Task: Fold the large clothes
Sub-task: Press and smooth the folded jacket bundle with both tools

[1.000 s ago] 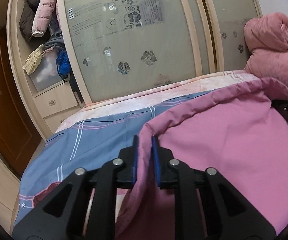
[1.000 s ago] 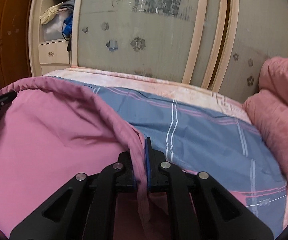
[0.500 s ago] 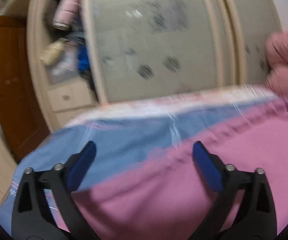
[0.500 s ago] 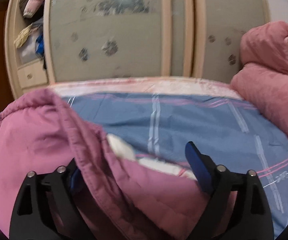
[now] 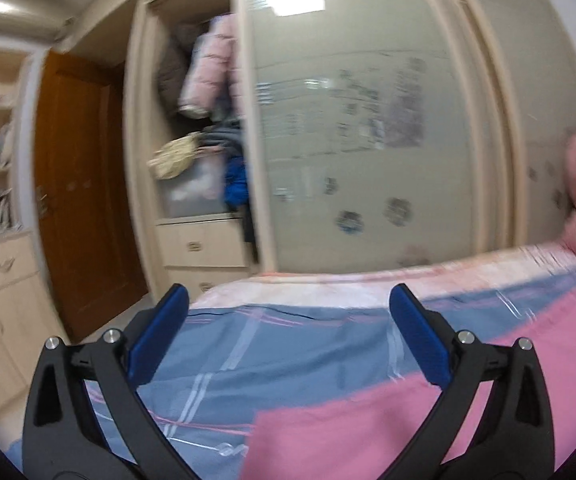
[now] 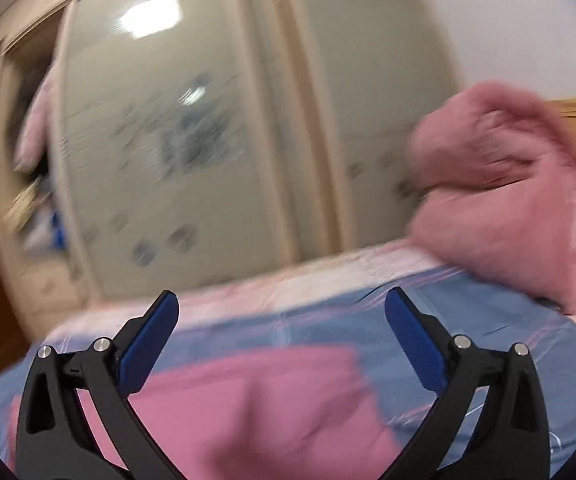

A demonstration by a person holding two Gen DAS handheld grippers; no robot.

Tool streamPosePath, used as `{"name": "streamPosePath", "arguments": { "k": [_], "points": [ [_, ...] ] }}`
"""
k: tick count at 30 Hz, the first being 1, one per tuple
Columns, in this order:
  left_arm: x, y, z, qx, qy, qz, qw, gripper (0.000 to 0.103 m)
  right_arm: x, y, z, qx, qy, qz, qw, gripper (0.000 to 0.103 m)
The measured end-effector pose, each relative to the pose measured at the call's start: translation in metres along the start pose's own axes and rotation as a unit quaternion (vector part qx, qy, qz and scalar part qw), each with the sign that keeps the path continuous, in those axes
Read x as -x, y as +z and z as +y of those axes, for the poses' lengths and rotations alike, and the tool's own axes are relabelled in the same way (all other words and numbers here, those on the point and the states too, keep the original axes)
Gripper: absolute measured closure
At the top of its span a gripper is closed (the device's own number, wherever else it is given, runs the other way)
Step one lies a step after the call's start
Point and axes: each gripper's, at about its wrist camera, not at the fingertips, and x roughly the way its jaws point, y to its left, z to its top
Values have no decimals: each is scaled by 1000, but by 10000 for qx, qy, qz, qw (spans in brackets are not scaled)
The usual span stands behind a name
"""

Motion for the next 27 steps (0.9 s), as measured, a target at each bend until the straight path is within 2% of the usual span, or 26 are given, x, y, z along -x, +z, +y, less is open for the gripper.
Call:
{"name": "streamPosePath", "arguments": {
  "k": [1,3,6,8,11,12,14,17,19,21,23,27],
  "points": [
    [4,-3,-10,-128,-150,27,9998,2,-6,-7,12,263,136,388,9988,1],
    [8,-16,-36,-429,-451,147,9980,2,-14,-25,28,545,344,859,9942,1],
    [2,-39,-64,-688,-750,480,9937,2,-33,-50,37,771,376,1166,9895,1],
    [-8,-56,-76,-853,-747,644,9915,2,-49,-62,33,806,243,1327,9876,1],
    [-28,-76,-82,-924,-639,914,9894,2,-89,-77,13,574,254,1853,9807,1],
    [-36,-80,-80,-880,-609,1025,9890,2,-95,-79,5,449,243,1905,9804,1],
    [-52,-86,-74,-729,-596,1246,9877,2,-111,-85,-13,109,236,2071,9780,1],
    [-73,-94,-61,-371,-551,1483,9867,2,-143,-103,-35,-548,186,2571,9646,1],
    [-80,-98,-55,-159,-575,1530,9864,2,-155,-119,-47,-892,336,2628,9601,1],
    [-85,-105,-48,110,-636,1530,9861,2,-155,-132,-47,-978,417,2523,9618,1],
    [-85,-109,-52,108,-647,1495,9866,2,-149,-138,-46,-1004,423,2312,9668,1],
    [-80,-111,-58,-26,-552,1383,9889,2,-143,-134,-41,-958,396,2279,9682,1]
  ]
}}
